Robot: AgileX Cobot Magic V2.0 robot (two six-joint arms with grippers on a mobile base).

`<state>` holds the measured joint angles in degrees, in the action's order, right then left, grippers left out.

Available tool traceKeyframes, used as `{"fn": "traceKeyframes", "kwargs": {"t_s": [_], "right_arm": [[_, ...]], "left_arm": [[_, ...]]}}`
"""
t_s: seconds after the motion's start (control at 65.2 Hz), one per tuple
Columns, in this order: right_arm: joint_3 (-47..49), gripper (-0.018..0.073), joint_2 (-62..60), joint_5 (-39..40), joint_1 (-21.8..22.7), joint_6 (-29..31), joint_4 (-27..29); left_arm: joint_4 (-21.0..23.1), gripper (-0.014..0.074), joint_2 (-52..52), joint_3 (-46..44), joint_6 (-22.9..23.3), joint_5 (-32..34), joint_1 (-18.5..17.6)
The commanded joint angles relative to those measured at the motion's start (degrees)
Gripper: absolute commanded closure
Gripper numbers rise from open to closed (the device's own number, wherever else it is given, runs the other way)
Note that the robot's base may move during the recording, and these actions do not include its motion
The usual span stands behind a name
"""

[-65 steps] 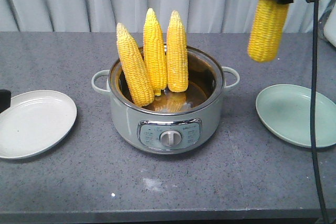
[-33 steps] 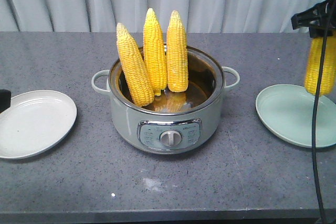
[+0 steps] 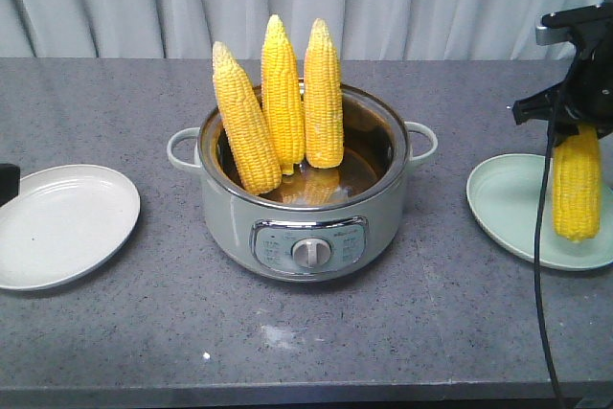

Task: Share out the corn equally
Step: 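Lower the corn onto the pale green plate and open the right gripper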

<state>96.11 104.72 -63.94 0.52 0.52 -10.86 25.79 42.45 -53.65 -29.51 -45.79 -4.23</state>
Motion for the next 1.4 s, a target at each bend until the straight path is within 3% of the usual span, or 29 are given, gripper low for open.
{"fn": "traceKeyframes", "kwargs": {"t_s": [0.0,0.276,0.644,0.874,1.058,1.211,1.38], "right_arm": [[1.78,0.0314,-1.06,1.29,0.36,1.02,-1.07],[1.78,0.0305,2.37,3.41,0.36,0.75,-0.92],[1.78,0.0123,5.38,10.45,0.36,0.73,-0.3],[1.78,0.0006,5.53,10.16,0.36,0.5,-0.3],[1.66,-0.0001,3.12,8.4,0.36,0.56,2.71],[-5.13,-0.0001,-3.24,13.47,0.28,1.99,8.7],[-15.37,-0.0001,-12.83,17.83,0.28,3.09,9.38]], "left_arm": [[1.75,0.0012,0.07,-1.75,-0.09,3.85,-0.33],[1.75,0.0012,0.07,-1.75,-0.09,3.85,-0.33],[1.75,0.0012,0.07,-1.75,-0.09,3.92,-0.33],[1.75,0.0012,0.07,-1.75,-0.09,3.87,-0.33],[1.99,0.0012,0.07,-1.75,-0.09,3.93,-0.33],[2.16,0.0012,0.07,-1.75,-0.09,3.93,-0.33],[2.16,0.0012,0.07,-1.75,-0.04,4.04,-0.33]]}}
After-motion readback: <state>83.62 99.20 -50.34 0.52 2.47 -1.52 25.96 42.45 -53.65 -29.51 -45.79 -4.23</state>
